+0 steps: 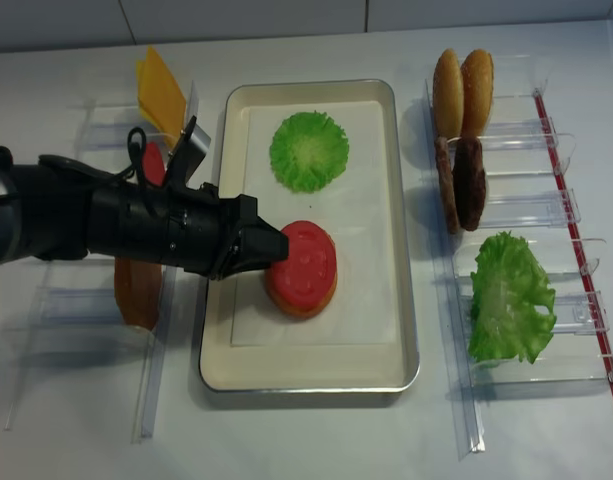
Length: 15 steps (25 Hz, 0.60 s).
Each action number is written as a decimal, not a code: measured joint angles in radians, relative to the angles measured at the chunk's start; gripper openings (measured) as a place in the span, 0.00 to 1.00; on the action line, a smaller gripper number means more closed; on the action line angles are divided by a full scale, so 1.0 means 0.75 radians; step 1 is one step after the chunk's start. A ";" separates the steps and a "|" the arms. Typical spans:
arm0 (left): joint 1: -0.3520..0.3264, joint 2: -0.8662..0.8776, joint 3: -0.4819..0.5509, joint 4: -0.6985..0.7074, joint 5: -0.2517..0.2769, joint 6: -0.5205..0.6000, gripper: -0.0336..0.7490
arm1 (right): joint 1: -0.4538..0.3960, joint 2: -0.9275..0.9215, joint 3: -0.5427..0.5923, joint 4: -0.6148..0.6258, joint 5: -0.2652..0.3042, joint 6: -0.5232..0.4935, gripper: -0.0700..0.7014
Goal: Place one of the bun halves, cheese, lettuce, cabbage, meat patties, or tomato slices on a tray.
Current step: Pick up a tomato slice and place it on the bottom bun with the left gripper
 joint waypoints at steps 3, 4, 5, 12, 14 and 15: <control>0.000 0.000 0.000 -0.001 0.013 0.005 0.59 | 0.000 0.000 0.000 0.000 0.000 0.003 0.81; 0.000 0.000 0.000 0.001 0.021 0.015 0.62 | 0.000 0.000 0.000 0.000 0.000 0.003 0.81; 0.000 0.002 -0.007 0.003 0.031 0.023 0.63 | 0.000 0.000 0.000 0.000 -0.001 0.003 0.81; 0.000 0.002 -0.139 0.191 0.060 -0.050 0.66 | 0.000 0.000 0.000 0.000 -0.001 0.003 0.81; 0.000 0.002 -0.171 0.302 0.062 -0.102 0.66 | 0.000 0.000 0.000 0.000 -0.001 0.003 0.81; 0.000 0.002 -0.187 0.336 0.065 -0.126 0.66 | 0.000 0.000 0.000 0.000 -0.001 0.003 0.81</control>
